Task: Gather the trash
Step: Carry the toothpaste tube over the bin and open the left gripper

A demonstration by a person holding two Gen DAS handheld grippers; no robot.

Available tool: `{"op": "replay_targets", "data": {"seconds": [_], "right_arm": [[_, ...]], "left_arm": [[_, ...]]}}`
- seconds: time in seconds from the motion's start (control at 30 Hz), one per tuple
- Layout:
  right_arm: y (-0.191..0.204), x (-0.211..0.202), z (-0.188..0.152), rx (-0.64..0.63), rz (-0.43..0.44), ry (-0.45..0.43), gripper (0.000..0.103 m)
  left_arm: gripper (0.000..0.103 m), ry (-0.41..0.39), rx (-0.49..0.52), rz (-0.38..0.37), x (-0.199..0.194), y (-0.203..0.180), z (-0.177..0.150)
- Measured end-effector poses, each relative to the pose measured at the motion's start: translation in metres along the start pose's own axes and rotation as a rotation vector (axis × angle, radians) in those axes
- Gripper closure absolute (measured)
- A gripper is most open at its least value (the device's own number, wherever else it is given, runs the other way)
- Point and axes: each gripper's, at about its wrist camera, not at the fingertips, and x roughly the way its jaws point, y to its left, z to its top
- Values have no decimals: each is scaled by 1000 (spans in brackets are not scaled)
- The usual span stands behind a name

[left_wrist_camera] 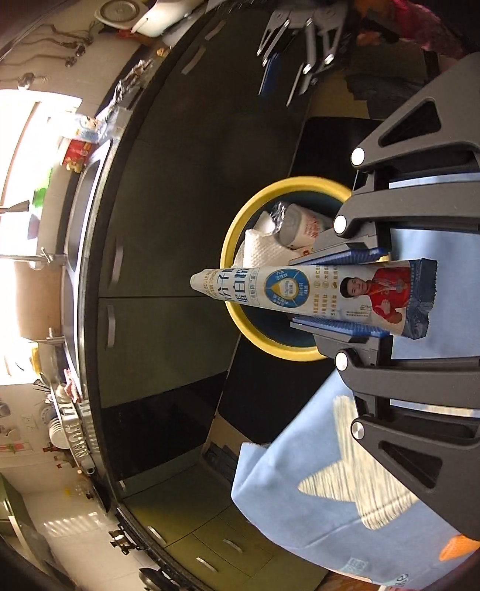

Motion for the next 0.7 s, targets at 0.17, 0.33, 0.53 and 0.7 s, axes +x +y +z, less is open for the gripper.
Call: {"op": "replay_targets", "data": {"seconds": [0.17,0.33,0.53,0.7], "right_arm": [[-13,4,-4,22,0,8,47],[-17,5,-6,34,4,9,46],[-11,3,-6,30,21,10,45],[3,2,-6,7,47,12,45]], "left_arm": [[73,52,-64,22,51,2,15],[60,68,-134,21,71,11,17],[44,-51,-175,42,15,23,3],[26,-213,-207,86,-71,36,-29]]}}
